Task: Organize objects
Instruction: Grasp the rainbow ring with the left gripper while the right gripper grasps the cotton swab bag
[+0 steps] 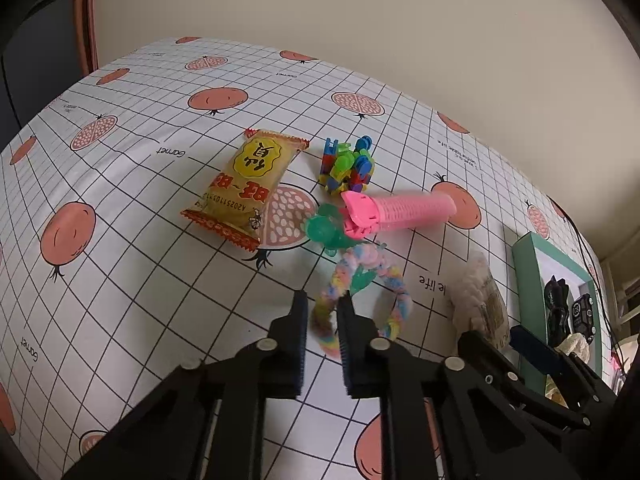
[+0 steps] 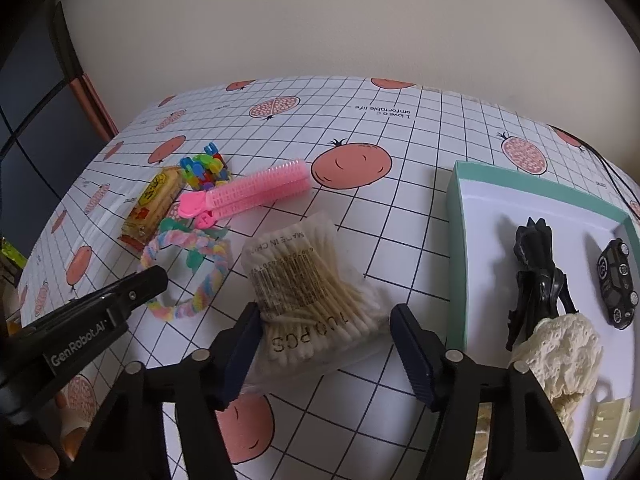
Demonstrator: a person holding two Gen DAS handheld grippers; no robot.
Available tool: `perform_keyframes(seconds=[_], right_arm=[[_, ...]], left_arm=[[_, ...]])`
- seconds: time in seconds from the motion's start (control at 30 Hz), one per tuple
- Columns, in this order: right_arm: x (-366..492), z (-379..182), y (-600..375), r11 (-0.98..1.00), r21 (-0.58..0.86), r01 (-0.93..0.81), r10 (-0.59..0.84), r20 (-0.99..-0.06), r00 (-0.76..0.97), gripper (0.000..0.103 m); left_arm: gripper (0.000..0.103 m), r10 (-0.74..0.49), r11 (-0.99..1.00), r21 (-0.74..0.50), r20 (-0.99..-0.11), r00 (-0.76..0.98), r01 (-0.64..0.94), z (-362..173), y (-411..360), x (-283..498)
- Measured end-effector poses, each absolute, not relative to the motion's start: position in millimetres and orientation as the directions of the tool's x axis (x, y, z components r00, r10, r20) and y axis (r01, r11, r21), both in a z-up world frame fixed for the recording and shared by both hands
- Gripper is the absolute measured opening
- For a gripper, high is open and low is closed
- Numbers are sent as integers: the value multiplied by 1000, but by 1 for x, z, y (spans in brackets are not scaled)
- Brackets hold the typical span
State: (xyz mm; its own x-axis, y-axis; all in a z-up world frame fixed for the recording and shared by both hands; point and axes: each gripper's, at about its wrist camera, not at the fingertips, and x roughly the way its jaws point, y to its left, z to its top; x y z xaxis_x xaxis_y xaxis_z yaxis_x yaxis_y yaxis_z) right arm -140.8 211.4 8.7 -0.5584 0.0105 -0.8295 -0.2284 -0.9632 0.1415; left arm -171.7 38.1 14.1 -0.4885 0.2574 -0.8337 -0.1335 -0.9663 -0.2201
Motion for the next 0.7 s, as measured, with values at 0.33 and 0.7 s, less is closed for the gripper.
perform_keyframes(seconds=[0.33,0.7], right_arm=[[-137,10,212,-957,169,-234,-13,-836,-548,62],[-130,17,212,-953,196,-229,-35,-827,-560,48]], left_arm=[[9,276,-961,-235,-823,-496,-144,20,38,-170],[8,295,-956,-247,-801,-522,-161,33,36,-165]])
